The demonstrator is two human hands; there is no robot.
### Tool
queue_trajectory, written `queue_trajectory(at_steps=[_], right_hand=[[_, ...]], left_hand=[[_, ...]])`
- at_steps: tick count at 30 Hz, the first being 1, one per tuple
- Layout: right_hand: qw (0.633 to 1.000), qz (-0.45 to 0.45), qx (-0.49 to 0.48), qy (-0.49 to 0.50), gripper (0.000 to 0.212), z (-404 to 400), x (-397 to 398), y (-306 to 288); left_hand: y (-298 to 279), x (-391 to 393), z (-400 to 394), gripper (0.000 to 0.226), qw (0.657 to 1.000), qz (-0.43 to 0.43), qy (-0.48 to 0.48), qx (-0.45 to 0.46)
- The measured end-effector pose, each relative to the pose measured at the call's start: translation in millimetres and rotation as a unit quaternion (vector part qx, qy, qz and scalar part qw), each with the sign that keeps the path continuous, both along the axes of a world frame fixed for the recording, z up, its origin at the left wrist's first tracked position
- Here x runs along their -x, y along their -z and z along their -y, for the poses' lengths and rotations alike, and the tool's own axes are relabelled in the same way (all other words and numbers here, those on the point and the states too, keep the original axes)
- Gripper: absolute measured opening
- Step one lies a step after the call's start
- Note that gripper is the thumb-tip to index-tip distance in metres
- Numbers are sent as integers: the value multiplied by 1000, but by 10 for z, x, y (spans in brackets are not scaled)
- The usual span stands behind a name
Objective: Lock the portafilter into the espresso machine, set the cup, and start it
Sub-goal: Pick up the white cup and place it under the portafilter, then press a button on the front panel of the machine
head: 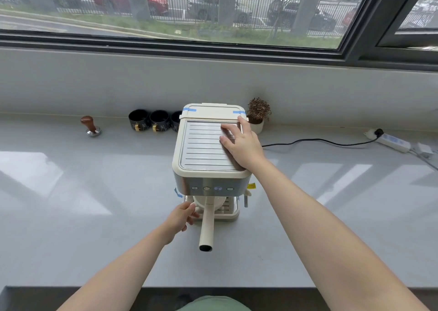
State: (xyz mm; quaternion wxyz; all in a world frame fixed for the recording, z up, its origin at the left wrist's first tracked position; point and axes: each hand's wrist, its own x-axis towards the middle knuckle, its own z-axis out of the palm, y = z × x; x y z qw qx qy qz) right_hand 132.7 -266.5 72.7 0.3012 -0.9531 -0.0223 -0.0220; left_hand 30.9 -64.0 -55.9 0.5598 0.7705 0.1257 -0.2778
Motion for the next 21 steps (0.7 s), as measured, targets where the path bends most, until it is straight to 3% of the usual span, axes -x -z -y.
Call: queue_trajectory(at_steps=[6,9,10,12,15,18,21], right_hand=[[1000,15,1,4,42,18,-22,25],[999,45,-12,2,38,30,14,22],[998,57,-18,-3,36,38,47,27],[996,75,-42,-16,32,58,167,48],[985,116,-123,-28,32,88,517,144],[963,186,-191,-24,38,88,887,360],[956,234,-175,-23,55,2,1063,565]], left_hand=[[-70,-91,114,17,987,73,30,-141],[-147,-90,70,22,977,103,-5,-189],[-210,-59,28,28,975,131,-27,-177],[-372,18,-77,60,968,228,-36,-100],[-615,88,-216,96,946,322,21,-37],[-669,24,-247,107,918,385,38,-83],[-678,-70,-151,108,885,448,34,-122]])
